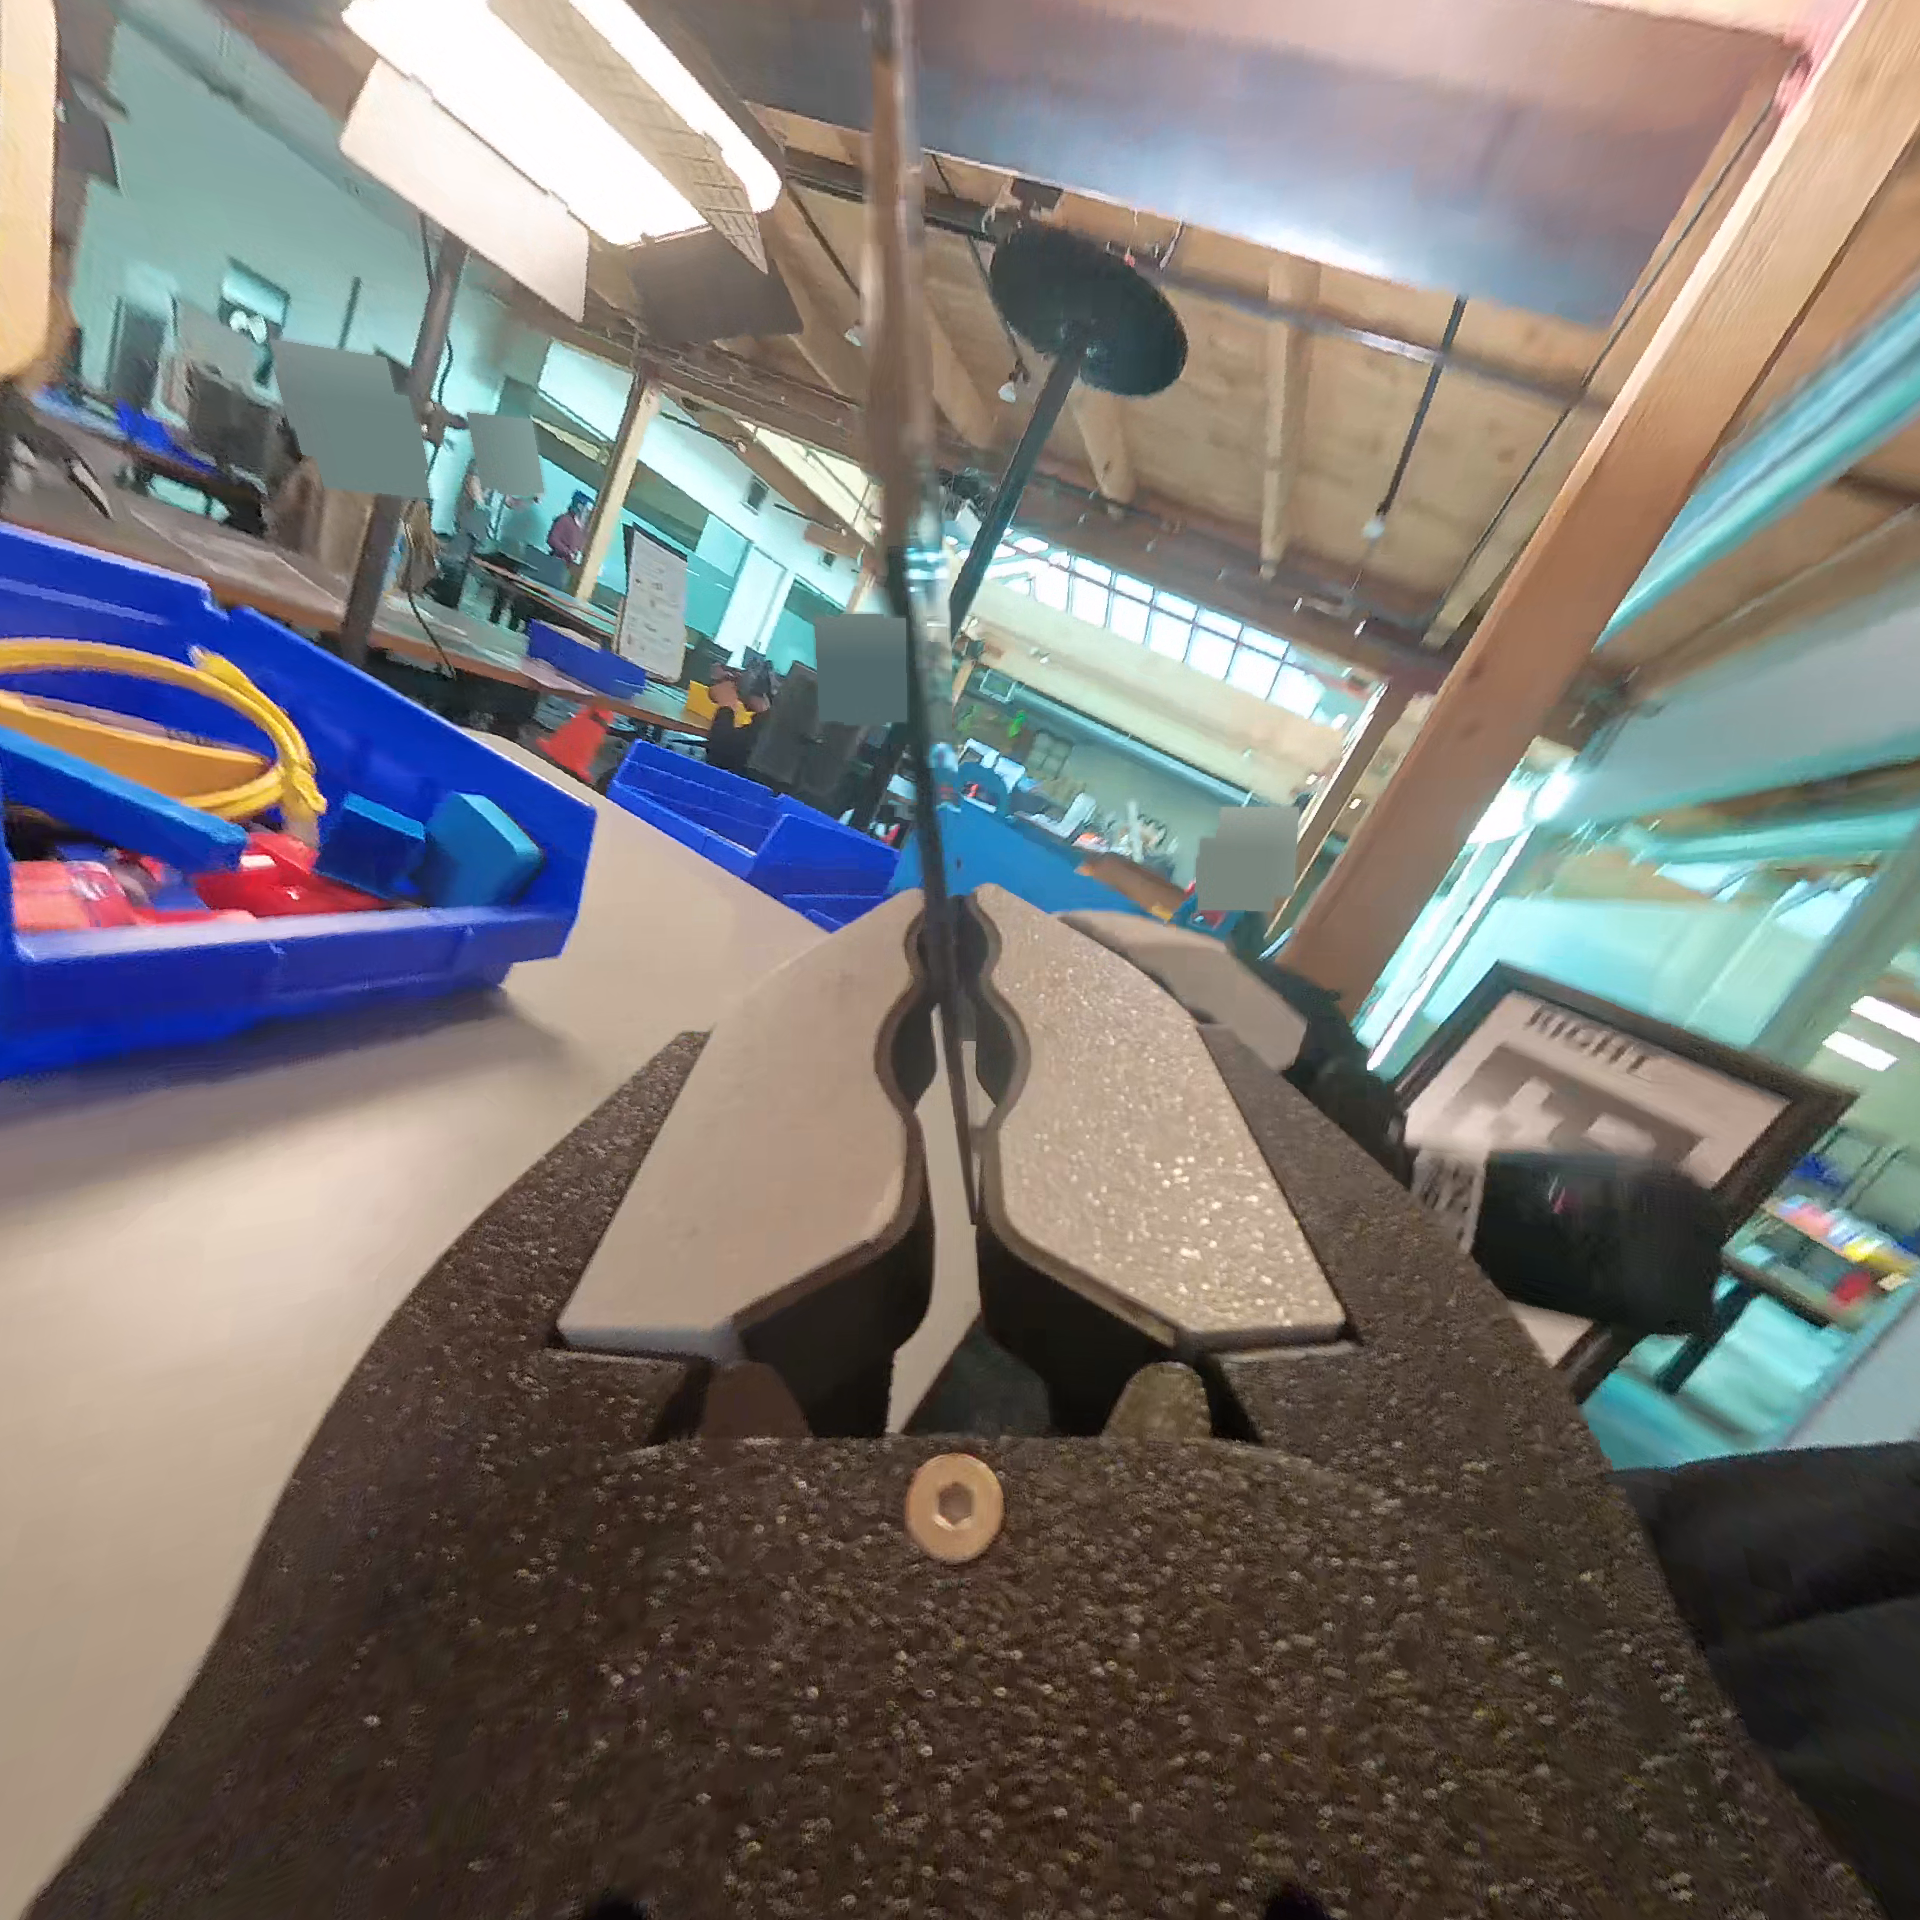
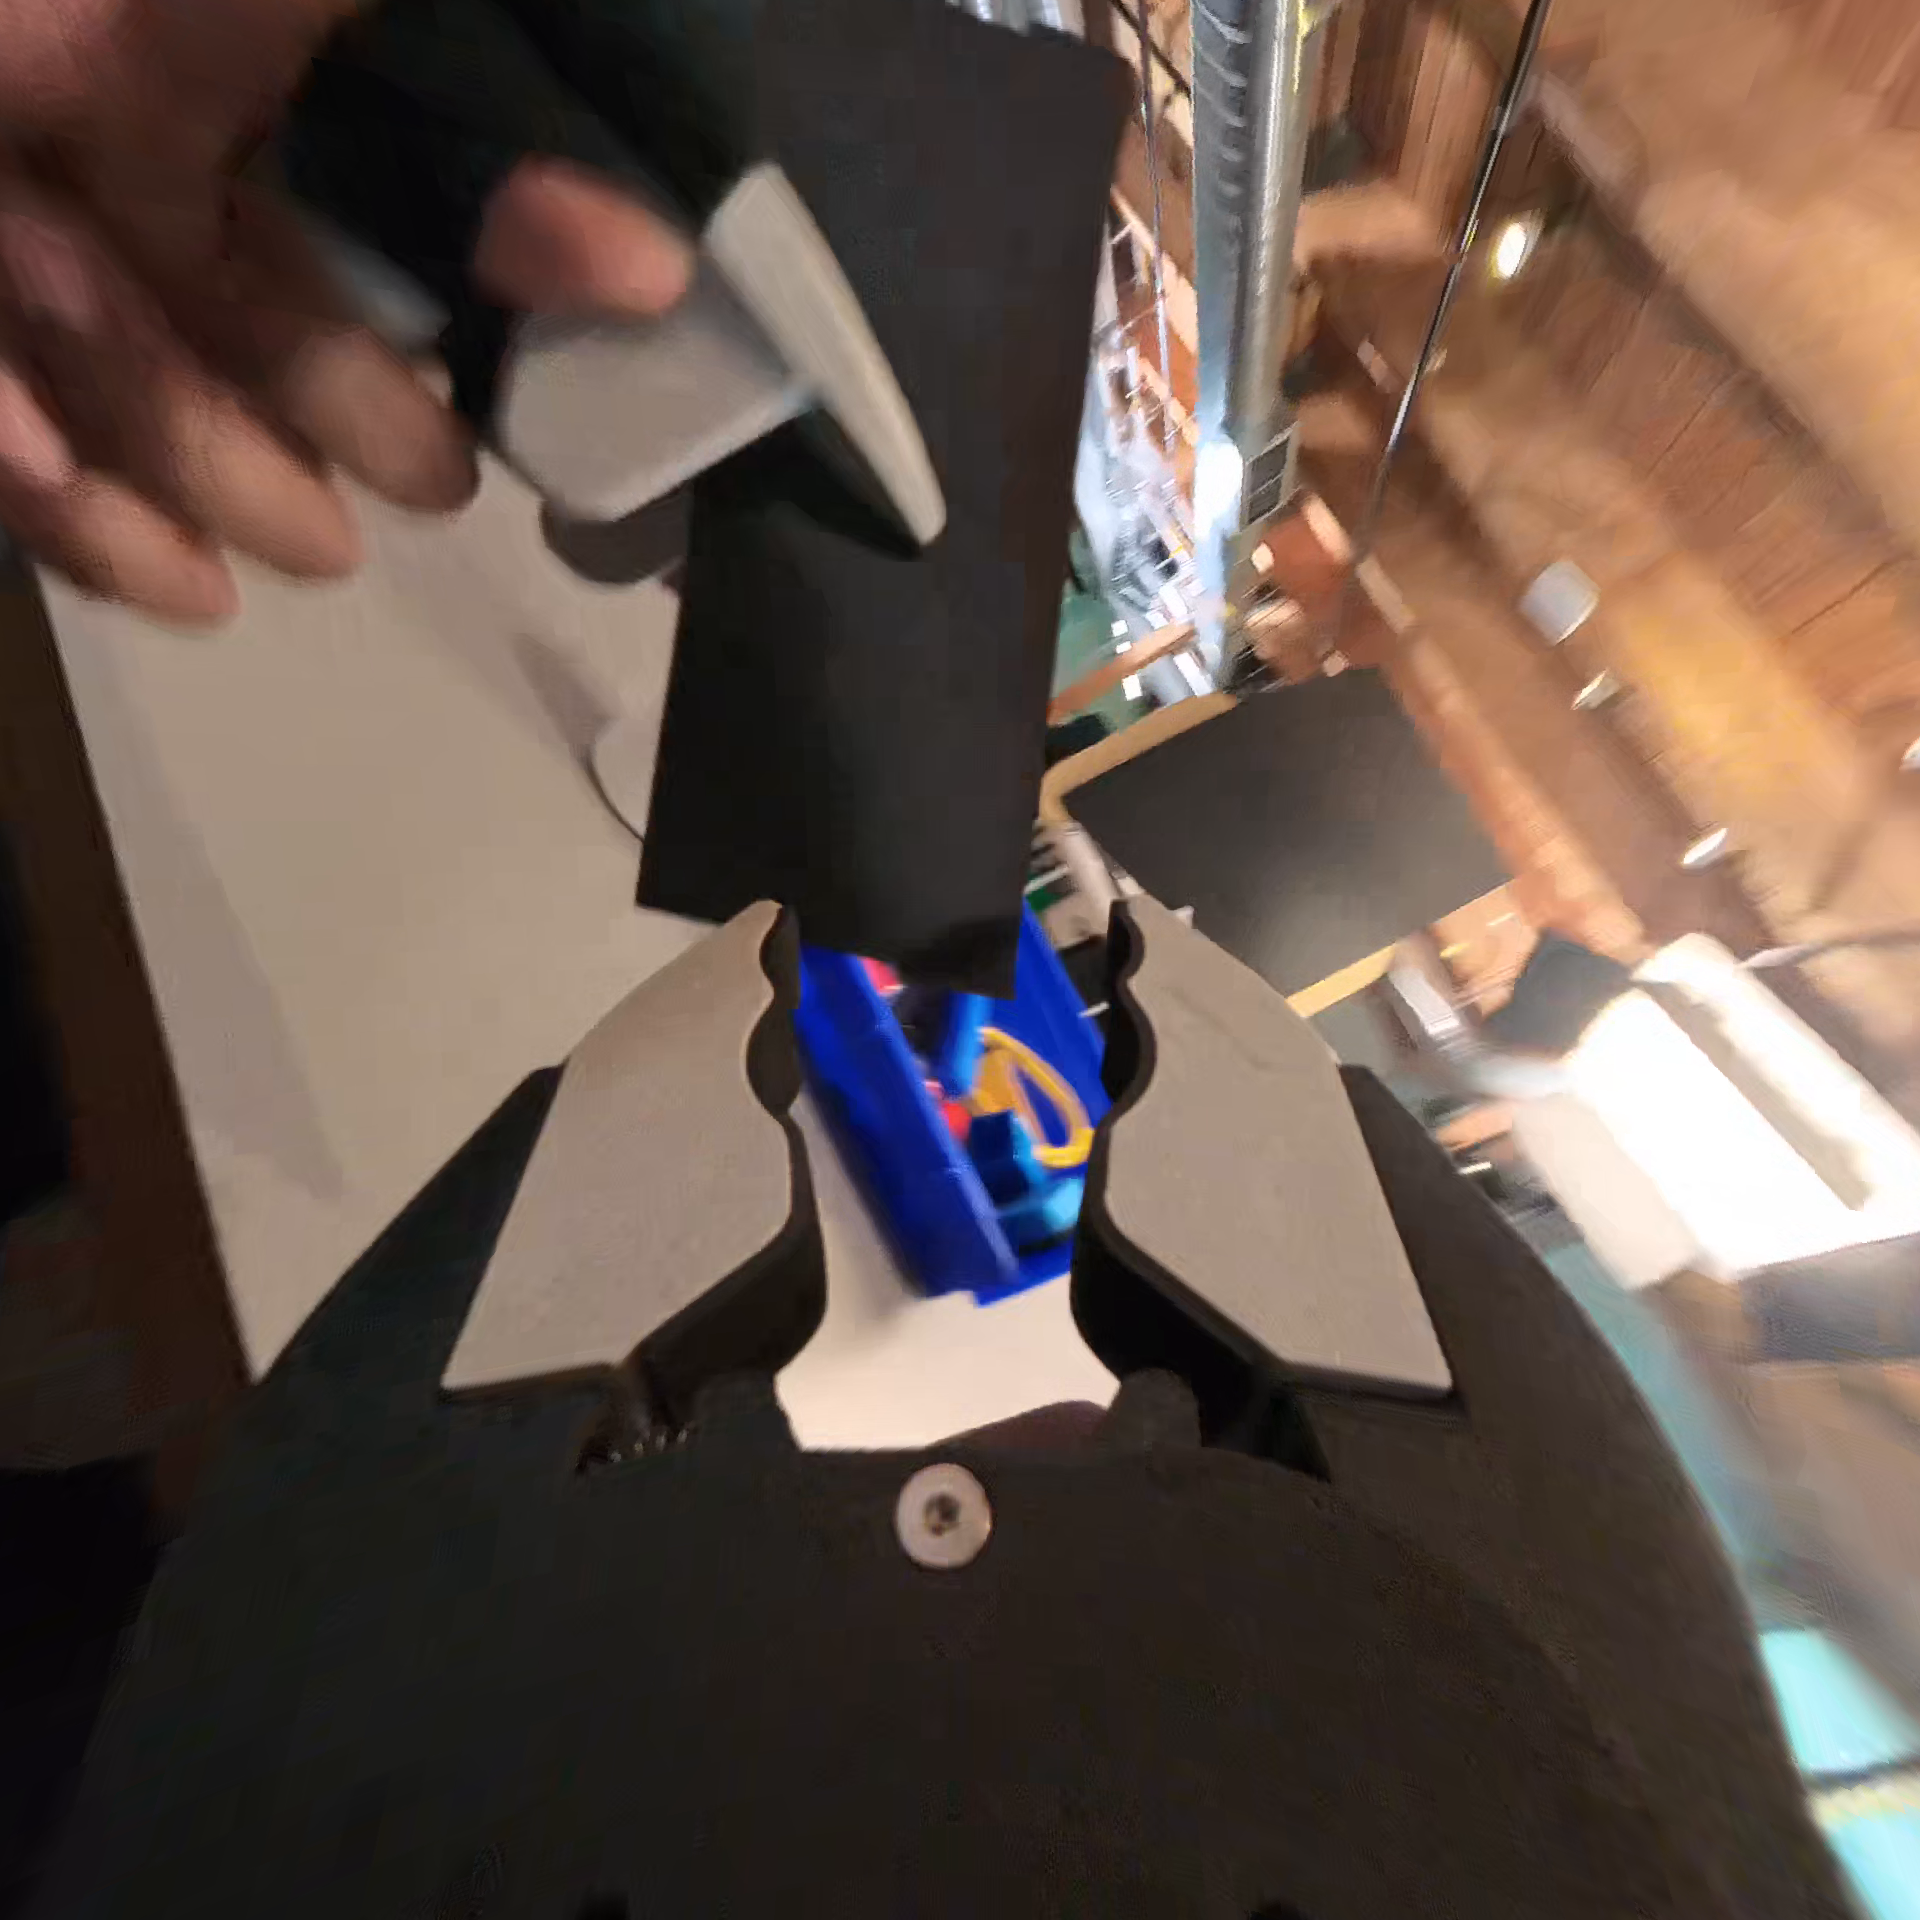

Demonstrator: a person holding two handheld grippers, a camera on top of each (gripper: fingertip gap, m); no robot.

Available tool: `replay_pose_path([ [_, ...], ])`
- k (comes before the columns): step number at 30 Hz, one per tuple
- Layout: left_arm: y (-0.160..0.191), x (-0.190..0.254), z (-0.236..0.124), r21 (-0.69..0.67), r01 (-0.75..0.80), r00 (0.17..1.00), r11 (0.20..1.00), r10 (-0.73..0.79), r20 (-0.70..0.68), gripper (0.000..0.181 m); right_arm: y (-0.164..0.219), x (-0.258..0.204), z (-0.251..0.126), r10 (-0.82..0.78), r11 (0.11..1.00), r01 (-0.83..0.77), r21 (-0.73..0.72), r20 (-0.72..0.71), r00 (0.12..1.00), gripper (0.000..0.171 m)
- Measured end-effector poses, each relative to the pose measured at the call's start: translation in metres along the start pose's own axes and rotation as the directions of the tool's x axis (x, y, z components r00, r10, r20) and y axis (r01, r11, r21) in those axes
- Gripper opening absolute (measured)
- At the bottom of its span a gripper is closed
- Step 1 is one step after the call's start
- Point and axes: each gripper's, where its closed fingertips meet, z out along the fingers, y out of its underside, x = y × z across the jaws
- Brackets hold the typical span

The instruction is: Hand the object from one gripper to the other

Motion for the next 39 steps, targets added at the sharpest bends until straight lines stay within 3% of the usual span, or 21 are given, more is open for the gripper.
replay_pose_path([
  [4,-0.004,-0.005,-0.003,0.027,0.144,0.990,0.989,-0.143,-0.017,0.002,0.001,-0.010,0.002,-0.289,0.957,0.289,-0.009,-0.090,0.953,0.060],
  [8,0.004,0.002,0.000,-0.013,0.266,0.961,0.964,-0.266,-0.077,0.002,-0.005,-0.011,0.008,-0.372,0.927,0.373,-0.032,-0.187,0.909,0.063],
  [11,0.013,0.010,0.008,-0.052,0.285,0.950,0.957,-0.290,-0.114,0.012,-0.009,-0.008,0.011,-0.346,0.937,0.347,-0.041,-0.239,0.907,0.034],
  [13,0.014,0.014,0.011,-0.061,0.207,0.965,0.976,-0.215,-0.151,0.042,-0.005,0.002,0.009,-0.223,0.975,0.221,-0.035,-0.248,0.943,0.003],
  [15,0.007,0.019,0.011,-0.007,0.132,0.972,0.991,-0.130,-0.196,0.075,0.001,0.009,0.009,0.007,1.000,-0.009,-0.009,-0.191,0.982,0.001],
  [17,0.002,0.025,0.008,0.041,0.051,0.969,0.998,-0.039,-0.243,0.084,0.005,0.019,0.007,0.287,0.958,-0.285,0.039,-0.146,0.947,0.002],
  [19,0.002,0.022,0.007,0.053,0.008,0.972,0.999,0.005,-0.236,0.087,0.004,0.021,0.008,0.552,0.832,-0.548,0.081,-0.021,0.834,0.001],
  [22,0.002,0.009,0.009,0.076,0.020,0.984,0.997,-0.006,-0.180,0.087,-0.008,0.011,0.007,0.760,0.608,-0.789,0.082,0.226,0.609,0.002],
  [25,0.003,0.008,0.009,0.100,0.086,0.977,0.991,-0.065,-0.201,0.080,-0.025,-0.004,0.003,0.809,0.419,-0.908,0.017,0.446,0.382,0.001],
  [28,0.002,0.016,0.006,0.137,0.078,0.971,0.988,-0.044,-0.234,0.041,-0.035,-0.023,0.003,0.803,0.322,-0.941,-0.100,0.556,0.215,0.001],
  [30,-0.001,0.019,0.001,0.159,0.033,0.968,0.987,0.009,-0.251,0.015,-0.034,-0.027,0.007,0.820,0.282,-0.950,-0.133,0.548,0.167,0.006],
  [31,-0.002,0.018,0.000,0.162,0.004,0.972,0.987,0.034,-0.233,0.002,-0.031,-0.027,0.009,0.836,0.265,-0.953,-0.145,0.527,0.152,0.017],
  [33,-0.006,0.013,-0.002,0.170,-0.151,0.976,0.974,0.174,-0.131,0.002,-0.018,-0.027,0.016,0.872,0.299,-0.942,-0.154,0.444,0.205,0.026],
  [35,-0.010,0.012,-0.005,0.152,-0.416,0.907,0.897,0.420,0.000,0.002,-0.005,-0.026,0.019,0.875,0.398,-0.906,-0.146,0.358,0.327,0.038],
  [37,-0.012,0.012,-0.007,0.074,-0.670,0.741,0.739,0.660,0.121,0.002,-0.001,-0.020,0.019,0.848,0.487,-0.866,-0.115,0.298,0.438,0.043],
  [39,-0.010,0.013,-0.007,-0.037,-0.848,0.516,0.529,0.838,0.175,0.002,-0.006,-0.011,0.016,0.789,0.590,-0.806,-0.047,0.246,0.563,0.048],
])
